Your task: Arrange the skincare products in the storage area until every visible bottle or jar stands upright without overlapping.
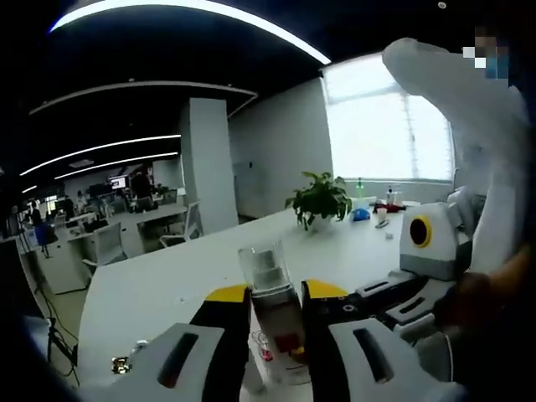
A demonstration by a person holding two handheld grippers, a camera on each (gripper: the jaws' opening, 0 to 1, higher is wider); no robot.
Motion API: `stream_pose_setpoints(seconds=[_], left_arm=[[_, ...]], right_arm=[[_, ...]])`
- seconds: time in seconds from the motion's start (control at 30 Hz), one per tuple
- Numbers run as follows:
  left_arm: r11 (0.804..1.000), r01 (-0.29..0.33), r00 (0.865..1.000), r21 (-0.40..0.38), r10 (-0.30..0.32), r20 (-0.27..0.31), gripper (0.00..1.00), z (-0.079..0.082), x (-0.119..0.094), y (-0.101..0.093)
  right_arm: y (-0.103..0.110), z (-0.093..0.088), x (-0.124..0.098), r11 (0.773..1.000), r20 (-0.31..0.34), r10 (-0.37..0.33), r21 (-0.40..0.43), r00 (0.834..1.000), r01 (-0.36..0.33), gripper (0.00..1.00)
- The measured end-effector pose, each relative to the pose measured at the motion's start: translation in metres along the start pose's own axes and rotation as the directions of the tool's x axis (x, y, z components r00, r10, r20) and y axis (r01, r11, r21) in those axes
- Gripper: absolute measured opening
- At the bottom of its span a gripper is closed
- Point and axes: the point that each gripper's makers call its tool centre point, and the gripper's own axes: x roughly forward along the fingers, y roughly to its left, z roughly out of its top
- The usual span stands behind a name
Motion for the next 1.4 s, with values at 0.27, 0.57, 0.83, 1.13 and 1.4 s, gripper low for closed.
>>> stream_pose_setpoints(seconds=[0.27, 0.57, 0.83, 1.13, 1.4], left_arm=[[0.992, 0.121, 0.992, -0.044, -0.122, -0.012, 0.3, 0.0, -0.003, -0.007], [0.967, 0.223, 0.972, 0.121, -0.229, 0.042, 0.4, 0.031, -0.005, -0.009], [0.855, 0.494, 0.869, 0.158, -0.49, -0.065, 0.4, 0.03, -0.013, -0.043], [0.926, 0.347, 0.938, 0.15, -0.346, -0.037, 0.32, 0.007, -0.006, -0.001], [0.98, 0.181, 0.831, 0.084, -0.107, -0.546, 0.42, -0.196, -0.071, 0.097]], right_arm=[[0.001, -0.001, -0.006, 0.999, -0.003, 0.04, -0.017, 0.999, -0.04, 0.09], [0.009, 0.0, -0.009, 0.991, -0.02, 0.114, -0.067, 0.993, -0.115, 0.09], [0.037, -0.001, -0.015, 0.932, -0.042, 0.292, -0.209, 0.955, -0.295, 0.0], [-0.002, -0.026, -0.015, 0.956, -0.113, 0.135, -0.246, 0.984, -0.16, 0.0], [-0.047, -0.098, -0.038, 0.965, -0.343, -0.033, -0.255, 0.939, -0.059, 0.0]])
